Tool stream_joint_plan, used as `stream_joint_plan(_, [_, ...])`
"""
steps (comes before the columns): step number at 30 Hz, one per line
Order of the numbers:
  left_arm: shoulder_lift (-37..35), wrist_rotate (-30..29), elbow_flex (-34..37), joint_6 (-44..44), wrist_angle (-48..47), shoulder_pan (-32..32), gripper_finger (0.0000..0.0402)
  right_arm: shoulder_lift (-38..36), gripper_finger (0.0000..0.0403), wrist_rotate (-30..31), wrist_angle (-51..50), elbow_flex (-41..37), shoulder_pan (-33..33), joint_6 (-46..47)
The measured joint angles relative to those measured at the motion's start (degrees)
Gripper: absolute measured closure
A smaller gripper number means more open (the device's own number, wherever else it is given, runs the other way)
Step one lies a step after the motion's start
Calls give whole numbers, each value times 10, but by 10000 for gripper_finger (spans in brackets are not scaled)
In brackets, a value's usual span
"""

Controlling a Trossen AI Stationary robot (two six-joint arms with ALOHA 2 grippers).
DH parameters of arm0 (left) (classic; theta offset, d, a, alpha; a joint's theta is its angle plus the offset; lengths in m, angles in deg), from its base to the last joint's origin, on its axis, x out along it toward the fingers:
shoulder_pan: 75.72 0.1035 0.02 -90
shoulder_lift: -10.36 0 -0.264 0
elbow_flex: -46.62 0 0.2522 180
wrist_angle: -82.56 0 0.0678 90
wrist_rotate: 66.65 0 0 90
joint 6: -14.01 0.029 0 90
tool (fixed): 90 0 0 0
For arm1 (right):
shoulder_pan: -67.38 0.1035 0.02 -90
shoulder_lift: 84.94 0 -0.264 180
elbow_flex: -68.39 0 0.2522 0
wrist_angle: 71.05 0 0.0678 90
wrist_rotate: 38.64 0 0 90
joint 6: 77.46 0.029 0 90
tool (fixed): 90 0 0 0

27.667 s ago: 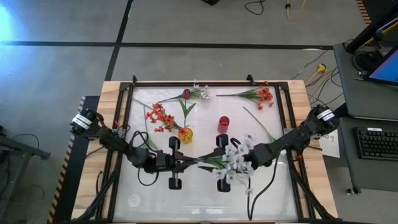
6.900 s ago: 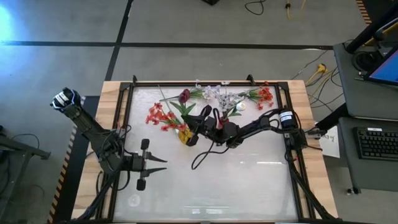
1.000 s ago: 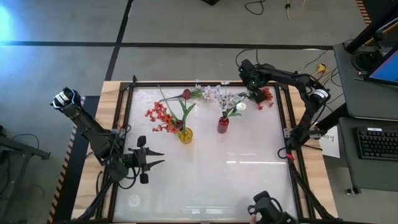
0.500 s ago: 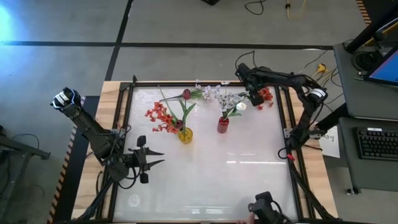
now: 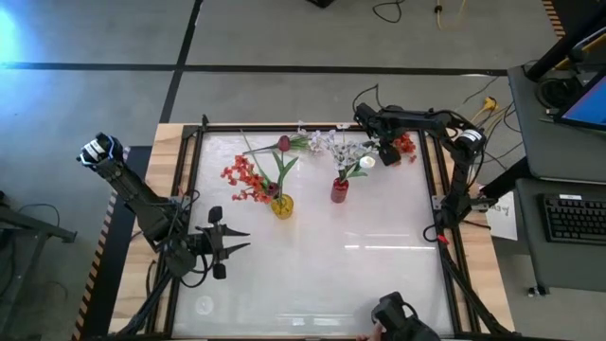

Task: Sort flowers into vase by color
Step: Put the orange flowers into the yellow flower vase

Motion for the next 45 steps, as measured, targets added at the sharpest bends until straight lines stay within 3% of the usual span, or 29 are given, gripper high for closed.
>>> stream_joint_plan(17, [0,0,0,-5,0,0,311,3,184,69,37,6,-1,-151])
stream_joint_plan(22, [0,0,0,-6,0,0,311,5,184,93,43,6,-1,-282])
stream_joint_plan(39, [0,0,0,-3,0,0,311,4,185,68,66,6,0,-297])
stream_joint_plan(42, [0,0,0,-3,0,0,311,4,204,54,63,7,-4,-295])
stream_joint_plan(45, [0,0,0,-3,-1,0,311,3,251,30,57,7,-8,-297])
